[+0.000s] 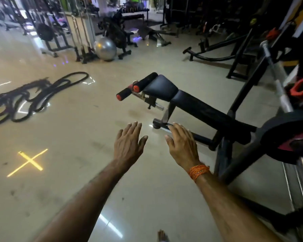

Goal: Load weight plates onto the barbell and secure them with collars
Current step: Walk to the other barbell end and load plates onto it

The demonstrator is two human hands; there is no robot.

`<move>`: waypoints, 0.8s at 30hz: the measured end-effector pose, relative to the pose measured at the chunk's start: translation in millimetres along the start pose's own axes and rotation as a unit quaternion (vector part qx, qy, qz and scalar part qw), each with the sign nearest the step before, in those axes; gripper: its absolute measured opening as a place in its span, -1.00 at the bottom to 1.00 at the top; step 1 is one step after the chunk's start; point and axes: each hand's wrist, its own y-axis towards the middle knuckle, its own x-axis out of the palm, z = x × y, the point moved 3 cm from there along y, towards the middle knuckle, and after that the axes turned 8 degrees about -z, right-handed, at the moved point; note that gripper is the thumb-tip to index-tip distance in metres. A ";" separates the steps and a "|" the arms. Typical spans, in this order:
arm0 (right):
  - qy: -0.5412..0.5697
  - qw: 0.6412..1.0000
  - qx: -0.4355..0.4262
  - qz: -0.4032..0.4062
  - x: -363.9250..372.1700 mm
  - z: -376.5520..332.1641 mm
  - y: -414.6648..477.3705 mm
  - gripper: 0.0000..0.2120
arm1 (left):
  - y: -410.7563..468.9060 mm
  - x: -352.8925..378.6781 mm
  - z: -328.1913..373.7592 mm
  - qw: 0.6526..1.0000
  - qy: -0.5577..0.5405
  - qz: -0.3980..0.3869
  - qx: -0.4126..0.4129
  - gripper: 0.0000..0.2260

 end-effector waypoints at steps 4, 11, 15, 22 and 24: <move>0.016 0.999 -0.020 -0.038 57.5 -22.7 50.9 -0.53 | 13.5 18.7 -63.1 0.999 0.000 -0.009 -0.052 -0.47; 0.063 0.993 -0.015 -0.094 150.9 -48.3 169.7 -0.56 | 89.5 54.9 -166.8 0.990 -0.006 -0.027 -0.136 -0.47; 0.074 0.987 -0.034 -0.135 189.1 -65.1 250.1 -0.56 | 142.2 68.0 -213.7 0.983 -0.005 -0.038 -0.178 -0.47; 0.062 0.981 -0.081 -0.162 243.0 -105.2 406.1 -0.55 | 252.5 77.3 -313.8 0.973 -0.023 -0.028 -0.230 -0.49; 0.057 0.982 -0.084 -0.160 263.2 -114.8 458.9 -0.55 | 293.0 83.1 -353.7 0.972 -0.026 -0.021 -0.232 -0.48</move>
